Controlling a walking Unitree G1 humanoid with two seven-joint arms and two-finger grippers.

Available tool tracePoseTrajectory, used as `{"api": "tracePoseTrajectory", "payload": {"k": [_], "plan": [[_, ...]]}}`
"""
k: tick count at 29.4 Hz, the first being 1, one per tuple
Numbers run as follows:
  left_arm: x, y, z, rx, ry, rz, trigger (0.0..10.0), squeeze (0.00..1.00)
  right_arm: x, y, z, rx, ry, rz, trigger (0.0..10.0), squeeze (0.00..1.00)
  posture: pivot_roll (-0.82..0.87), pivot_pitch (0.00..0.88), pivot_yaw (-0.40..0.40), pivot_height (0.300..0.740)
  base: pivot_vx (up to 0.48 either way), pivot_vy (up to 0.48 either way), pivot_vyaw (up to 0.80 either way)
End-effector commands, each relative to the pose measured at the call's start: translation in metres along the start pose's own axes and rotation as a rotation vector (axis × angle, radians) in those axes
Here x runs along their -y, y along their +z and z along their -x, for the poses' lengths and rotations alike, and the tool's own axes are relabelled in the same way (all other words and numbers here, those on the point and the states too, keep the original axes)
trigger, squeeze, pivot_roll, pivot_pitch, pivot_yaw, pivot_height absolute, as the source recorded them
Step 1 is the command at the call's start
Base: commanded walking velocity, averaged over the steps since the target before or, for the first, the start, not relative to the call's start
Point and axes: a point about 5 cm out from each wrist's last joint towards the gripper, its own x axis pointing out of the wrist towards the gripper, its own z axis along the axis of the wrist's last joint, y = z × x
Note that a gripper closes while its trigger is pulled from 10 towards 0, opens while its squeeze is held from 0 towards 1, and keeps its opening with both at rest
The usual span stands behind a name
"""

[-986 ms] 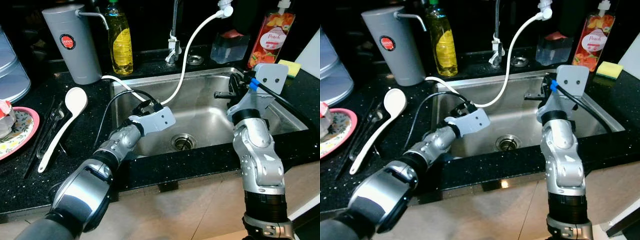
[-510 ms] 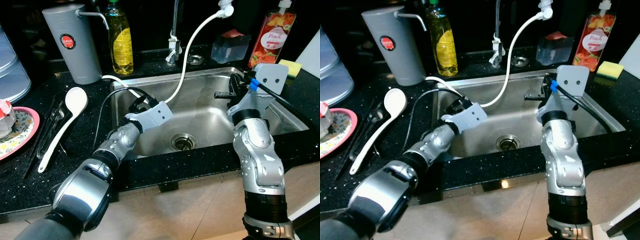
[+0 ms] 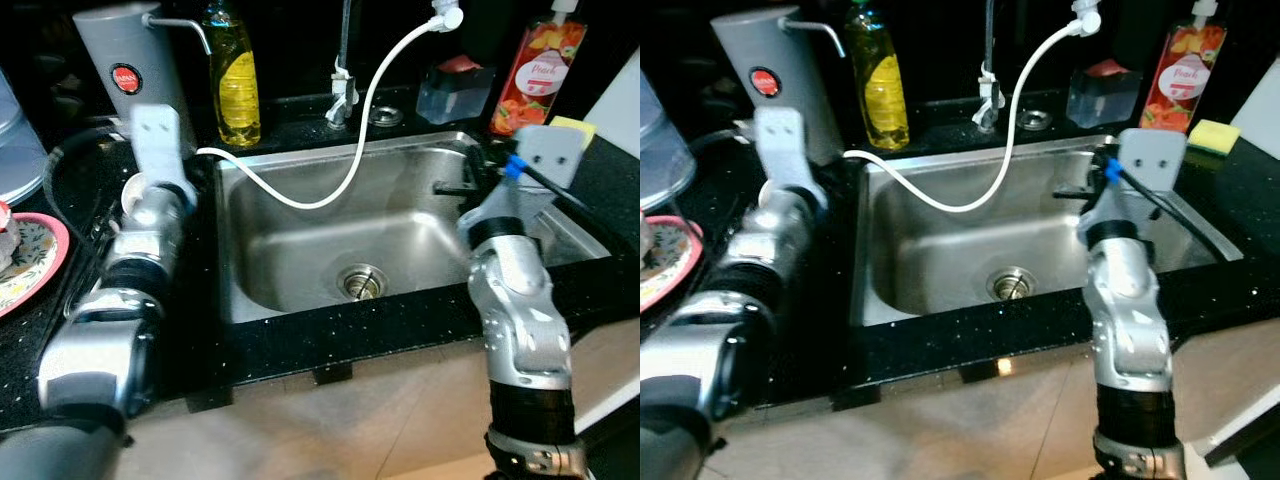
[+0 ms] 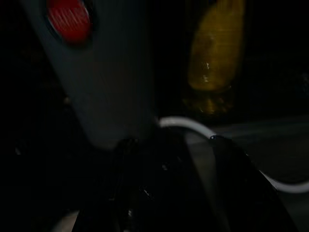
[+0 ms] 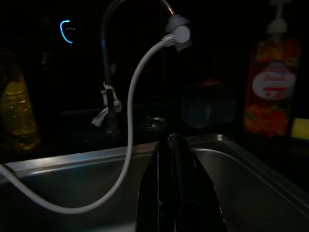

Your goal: Kitchen organization

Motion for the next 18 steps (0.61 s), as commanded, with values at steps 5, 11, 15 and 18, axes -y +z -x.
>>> {"api": "tracePoseTrajectory", "payload": {"k": [5,11,15,18], "plan": [[-0.024,0.008,0.013,-0.043,0.126,-0.154,10.0,0.00,0.001,-0.001,-0.003,-0.022,0.011,0.014,10.0,0.00,-0.11,0.102,0.044,0.740,0.000,0.000,0.00],[-0.014,0.003,0.038,-0.096,0.039,-0.152,10.0,0.00,0.002,-0.002,-0.002,-0.030,0.022,0.022,10.0,0.00,-0.10,0.104,0.055,0.740,0.000,0.000,0.00],[-0.003,0.007,0.048,-0.098,-0.016,-0.166,10.0,0.00,0.003,-0.004,-0.001,-0.035,0.021,0.022,10.0,0.00,-0.09,0.105,0.060,0.740,0.000,0.000,0.00],[0.022,0.006,0.062,-0.115,-0.122,-0.208,10.0,0.00,0.000,-0.011,0.001,-0.053,0.028,0.018,10.0,0.00,-0.09,0.092,0.064,0.740,0.000,0.000,0.00]]}}
